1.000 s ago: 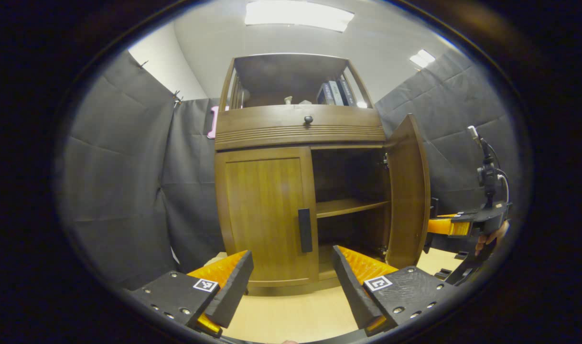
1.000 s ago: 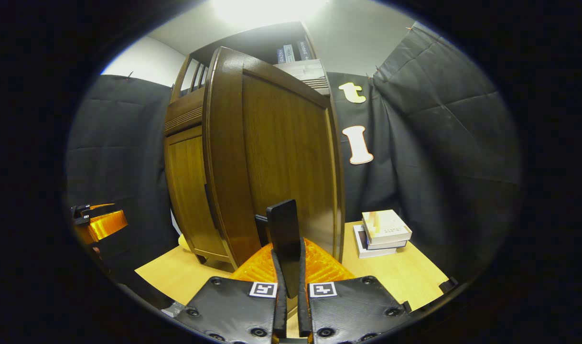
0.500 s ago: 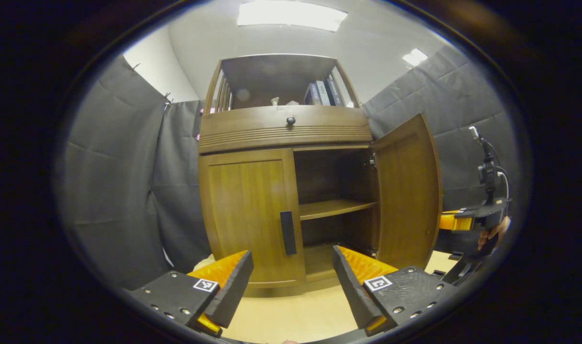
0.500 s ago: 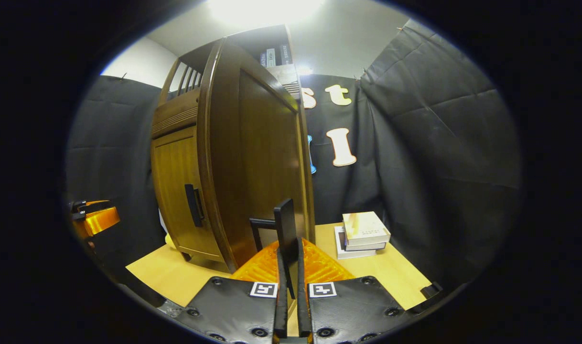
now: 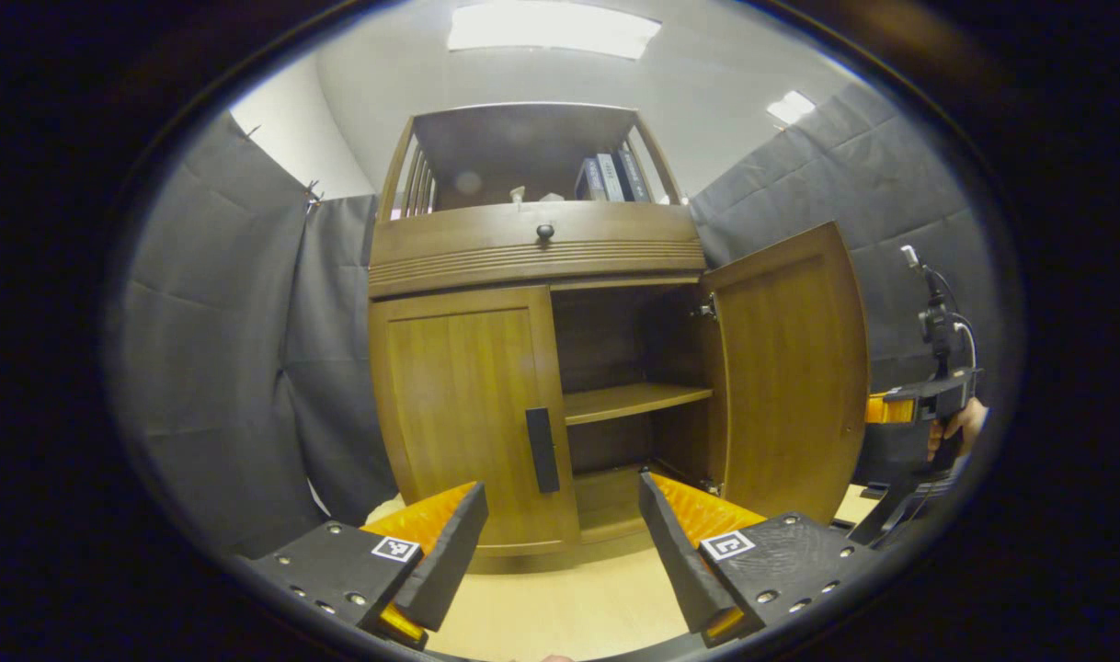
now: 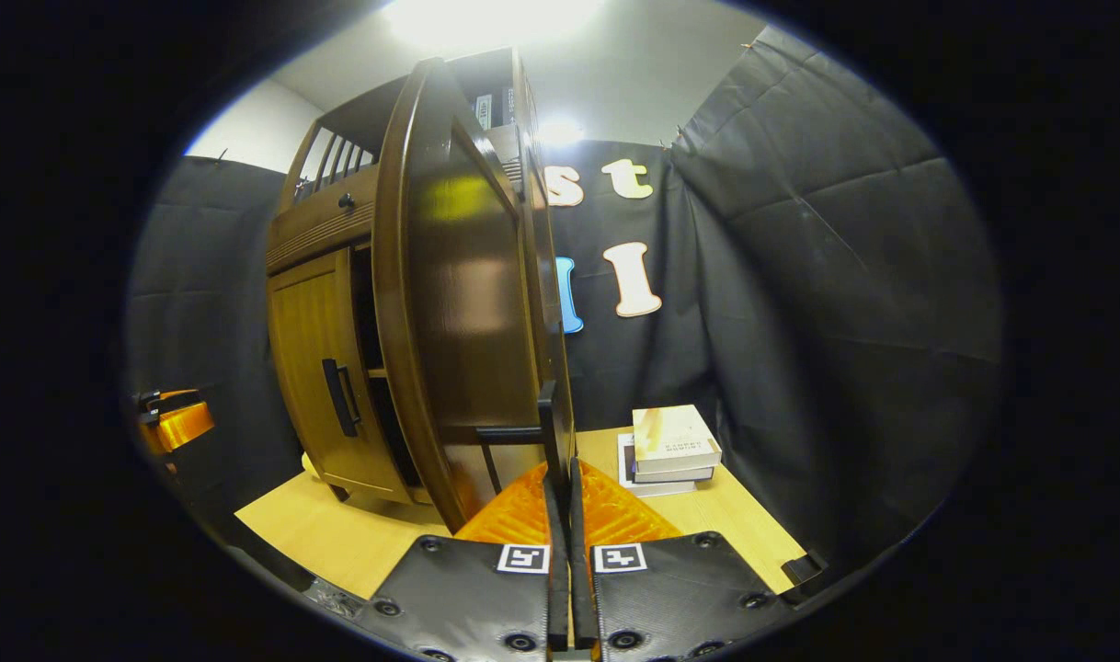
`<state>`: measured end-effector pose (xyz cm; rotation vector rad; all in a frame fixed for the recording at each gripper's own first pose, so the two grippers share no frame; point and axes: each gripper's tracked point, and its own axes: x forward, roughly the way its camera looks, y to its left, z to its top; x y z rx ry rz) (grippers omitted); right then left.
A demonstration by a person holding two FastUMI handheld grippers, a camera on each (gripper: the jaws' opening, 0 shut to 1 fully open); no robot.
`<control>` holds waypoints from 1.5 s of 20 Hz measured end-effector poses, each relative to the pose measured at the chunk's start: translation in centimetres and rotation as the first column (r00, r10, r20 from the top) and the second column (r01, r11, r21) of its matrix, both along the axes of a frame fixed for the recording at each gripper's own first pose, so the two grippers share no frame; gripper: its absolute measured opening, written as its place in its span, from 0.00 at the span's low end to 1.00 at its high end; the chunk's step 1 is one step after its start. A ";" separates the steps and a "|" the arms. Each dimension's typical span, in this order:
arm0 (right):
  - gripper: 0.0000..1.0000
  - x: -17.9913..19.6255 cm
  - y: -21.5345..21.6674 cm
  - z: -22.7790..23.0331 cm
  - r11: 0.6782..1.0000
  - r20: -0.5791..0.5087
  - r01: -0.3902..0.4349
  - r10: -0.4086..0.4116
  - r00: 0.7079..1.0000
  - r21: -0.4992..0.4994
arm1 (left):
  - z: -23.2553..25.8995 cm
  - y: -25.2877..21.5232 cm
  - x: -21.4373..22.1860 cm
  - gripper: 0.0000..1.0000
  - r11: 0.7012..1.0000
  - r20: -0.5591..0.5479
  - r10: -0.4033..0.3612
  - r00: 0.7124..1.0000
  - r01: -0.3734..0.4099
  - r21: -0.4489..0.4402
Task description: Open the right door of the double-door shoe cabinet with the right hand, and open the left door with the left hand.
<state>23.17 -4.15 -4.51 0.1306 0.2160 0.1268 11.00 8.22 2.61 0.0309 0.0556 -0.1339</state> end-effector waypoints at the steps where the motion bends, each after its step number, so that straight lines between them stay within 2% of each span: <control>1: 0.14 -0.1 -0.2 0.0 1.000 -0.010 0.003 -0.003 1.000 0.000 | -0.1 -0.1 0.0 0.95 1.000 -0.003 -0.005 1.000 0.005 0.002; 2: 0.10 -1.1 -0.7 0.3 1.000 -0.007 0.021 -0.021 1.000 0.002 | -0.1 0.0 0.1 0.95 1.000 -0.005 -0.009 1.000 0.009 0.004; 3: 0.14 -1.4 -1.3 0.4 0.999 0.000 0.047 -0.047 0.999 0.000 | -0.1 0.0 0.2 0.95 1.000 -0.005 -0.011 1.000 0.012 0.004; 4: 0.24 -2.1 -2.1 0.9 0.997 0.011 0.079 -0.080 0.997 0.001 | -0.1 -0.1 0.2 0.95 1.000 -0.004 -0.015 1.000 0.015 0.002; 5: 0.29 -2.7 -2.5 1.3 0.995 0.023 0.098 -0.099 0.995 0.018 | 0.0 -0.2 0.4 0.95 1.000 -0.003 -0.018 1.000 0.018 -0.003; 7: 0.54 -4.4 -2.7 2.5 0.991 0.054 0.130 -0.132 0.990 0.036 | 0.0 -0.4 0.3 0.95 1.000 -0.008 -0.022 1.000 0.022 -0.017; 10: 0.92 -7.0 -3.9 5.1 0.978 0.130 0.209 -0.204 0.970 -0.028 | 0.2 -0.9 0.7 0.95 0.999 -0.007 -0.022 1.000 0.022 -0.046; 11: 0.92 -7.9 -3.7 5.8 0.972 0.152 0.228 -0.218 0.964 -0.051 | 0.2 -1.0 0.8 0.96 0.998 -0.007 -0.020 1.000 0.020 -0.055; 12: 0.98 -8.7 -3.6 6.4 0.966 0.168 0.249 -0.235 0.957 -0.068 | 0.2 -1.1 1.0 0.95 0.998 -0.009 -0.019 1.000 0.018 -0.061; 15: 0.98 -10.5 -2.7 7.8 0.957 0.191 0.277 -0.257 0.948 -0.088 | -0.1 -1.0 1.2 0.95 0.998 -0.018 -0.014 1.000 0.013 -0.057; 16: 0.92 -11.0 -2.4 8.0 0.955 0.190 0.281 -0.260 0.947 -0.095 | -0.1 -0.8 1.3 0.95 0.998 -0.020 -0.012 1.000 0.011 -0.054; 20: 0.92 -12.5 -1.7 8.2 0.950 0.178 0.290 -0.268 0.947 -0.113 | -0.3 -0.7 2.0 0.95 0.998 -0.017 0.003 1.000 -0.004 -0.058; 27: 0.92 -13.6 -1.5 7.4 0.943 0.150 0.306 -0.287 0.946 -0.131 | -1.5 -0.1 2.0 0.95 0.998 -0.076 0.033 0.997 -0.036 -0.047; 28: 0.98 -13.7 -1.5 7.4 0.943 0.148 0.308 -0.288 0.946 -0.129 | -1.6 0.0 2.0 0.95 0.998 -0.083 0.036 0.996 -0.040 -0.048; 29: 0.92 -13.6 -1.4 7.4 0.943 0.146 0.307 -0.288 0.946 -0.129 | -1.7 0.0 2.0 0.96 0.998 -0.087 0.039 0.995 -0.044 -0.051; 30: 0.92 -13.6 -1.2 7.4 0.944 0.146 0.304 -0.285 0.947 -0.129 | -1.6 0.1 2.1 0.96 0.997 -0.086 0.050 0.995 -0.055 -0.052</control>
